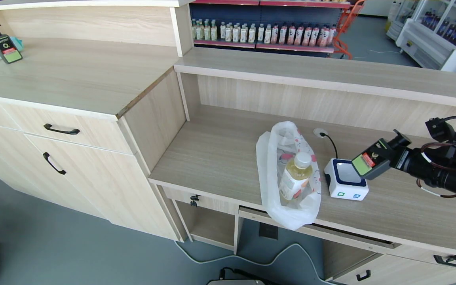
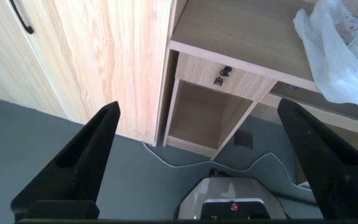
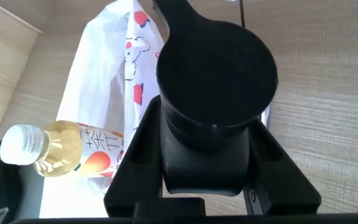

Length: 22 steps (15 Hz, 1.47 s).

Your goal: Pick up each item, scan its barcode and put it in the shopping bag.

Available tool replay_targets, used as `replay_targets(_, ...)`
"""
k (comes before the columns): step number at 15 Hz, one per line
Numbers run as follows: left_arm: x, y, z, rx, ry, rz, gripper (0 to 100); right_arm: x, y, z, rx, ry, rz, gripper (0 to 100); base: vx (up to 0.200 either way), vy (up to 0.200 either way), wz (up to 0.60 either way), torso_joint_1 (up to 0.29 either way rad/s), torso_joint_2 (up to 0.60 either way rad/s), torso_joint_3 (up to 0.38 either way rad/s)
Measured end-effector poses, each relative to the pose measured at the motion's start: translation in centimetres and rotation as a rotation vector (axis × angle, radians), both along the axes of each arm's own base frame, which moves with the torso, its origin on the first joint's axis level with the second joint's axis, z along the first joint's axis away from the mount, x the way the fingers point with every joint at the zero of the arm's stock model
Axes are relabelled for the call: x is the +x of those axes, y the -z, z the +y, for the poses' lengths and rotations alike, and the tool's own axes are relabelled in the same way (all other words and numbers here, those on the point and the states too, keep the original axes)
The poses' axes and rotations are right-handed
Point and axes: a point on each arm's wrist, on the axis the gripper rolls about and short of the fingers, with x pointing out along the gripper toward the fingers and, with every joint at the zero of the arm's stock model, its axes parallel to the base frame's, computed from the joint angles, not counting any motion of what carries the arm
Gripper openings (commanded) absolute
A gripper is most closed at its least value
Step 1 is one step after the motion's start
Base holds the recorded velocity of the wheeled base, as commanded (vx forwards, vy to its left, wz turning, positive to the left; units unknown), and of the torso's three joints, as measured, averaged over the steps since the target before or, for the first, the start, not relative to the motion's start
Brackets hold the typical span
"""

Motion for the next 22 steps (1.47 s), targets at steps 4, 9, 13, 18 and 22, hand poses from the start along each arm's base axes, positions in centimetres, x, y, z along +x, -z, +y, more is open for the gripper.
replay_targets(4, 0.0, 0.0, 0.0, 0.0, 0.0, 0.0, 100, 1.3, 0.5, -0.2, -0.002, -0.021, -0.001, 0, 0.0, 0.0, 0.0, 0.0, 0.0, 0.0)
replay_targets(9, 0.0, 0.0, 0.0, 0.0, 0.0, 0.001, 100, 2.0, 1.6, 0.1, 0.001, -0.052, 0.023, 0, 0.0, 0.0, 0.0, 0.0, 0.0, 0.0)
replay_targets(13, 0.0, 0.0, 0.0, 0.0, 0.0, 0.001, 100, 2.5, 2.2, 0.4, -0.018, -0.069, 0.03, 0, 0.0, 0.0, 0.0, 0.0, 0.0, 0.0)
replay_targets(18, 0.0, 0.0, 0.0, 0.0, 0.0, 0.001, 100, 3.3, 2.1, 0.6, -0.023, -0.079, 0.021, 0, 0.0, 0.0, 0.0, 0.0, 0.0, 0.0)
replay_targets(22, 0.0, 0.0, 0.0, 0.0, 0.0, 0.001, 100, 4.0, 2.1, 1.2, -0.025, -0.098, 0.012, 0, 0.0, 0.0, 0.0, 0.0, 0.0, 0.0)
